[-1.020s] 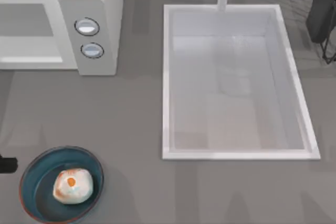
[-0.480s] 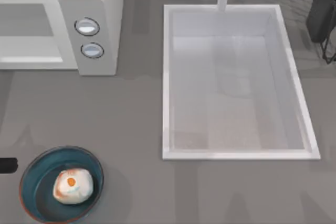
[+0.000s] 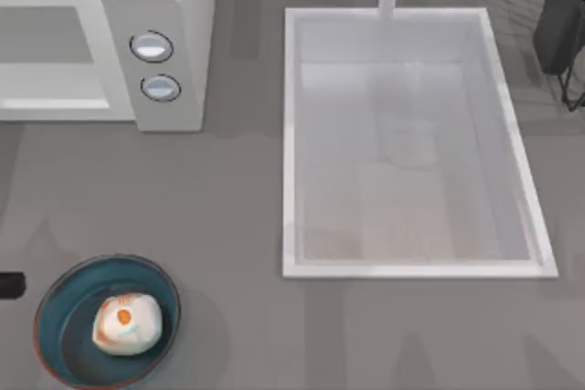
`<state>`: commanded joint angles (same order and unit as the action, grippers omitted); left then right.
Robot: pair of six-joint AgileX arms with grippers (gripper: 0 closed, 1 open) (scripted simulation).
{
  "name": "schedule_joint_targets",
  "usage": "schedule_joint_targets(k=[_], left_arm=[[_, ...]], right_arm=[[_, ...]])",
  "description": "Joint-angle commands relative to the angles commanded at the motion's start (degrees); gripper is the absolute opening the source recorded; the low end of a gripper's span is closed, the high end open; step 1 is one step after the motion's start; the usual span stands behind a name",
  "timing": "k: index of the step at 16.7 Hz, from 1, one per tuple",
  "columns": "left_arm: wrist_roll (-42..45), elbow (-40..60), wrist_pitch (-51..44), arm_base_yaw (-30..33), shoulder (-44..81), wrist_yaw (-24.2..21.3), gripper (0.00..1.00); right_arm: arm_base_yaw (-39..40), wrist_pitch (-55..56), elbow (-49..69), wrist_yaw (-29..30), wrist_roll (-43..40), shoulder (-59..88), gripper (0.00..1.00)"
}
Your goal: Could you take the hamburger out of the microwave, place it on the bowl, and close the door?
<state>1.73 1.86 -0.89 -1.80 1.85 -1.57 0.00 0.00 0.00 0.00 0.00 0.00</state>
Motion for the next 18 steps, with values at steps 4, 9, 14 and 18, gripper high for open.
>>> schedule_joint_targets(k=[4, 9, 14, 18], left_arm=[[8.54, 10.62, -4.57, -9.79, 10.92, -7.56, 0.00], [23.49, 31.95, -14.03, -27.23, 36.80, -19.95, 0.00], [37.30, 53.34, -25.55, -43.28, 67.00, -29.89, 0.00], [45.13, 66.17, -34.23, -52.04, 85.65, -34.42, 0.00]], right_arm=[[0.00, 0.00, 0.00, 0.00, 0.00, 0.00, 1.00], [0.00, 0.00, 0.00, 0.00, 0.00, 0.00, 1.00], [0.00, 0.00, 0.00, 0.00, 0.00, 0.00, 1.00], [0.00, 0.00, 0.00, 0.00, 0.00, 0.00, 1.00]])
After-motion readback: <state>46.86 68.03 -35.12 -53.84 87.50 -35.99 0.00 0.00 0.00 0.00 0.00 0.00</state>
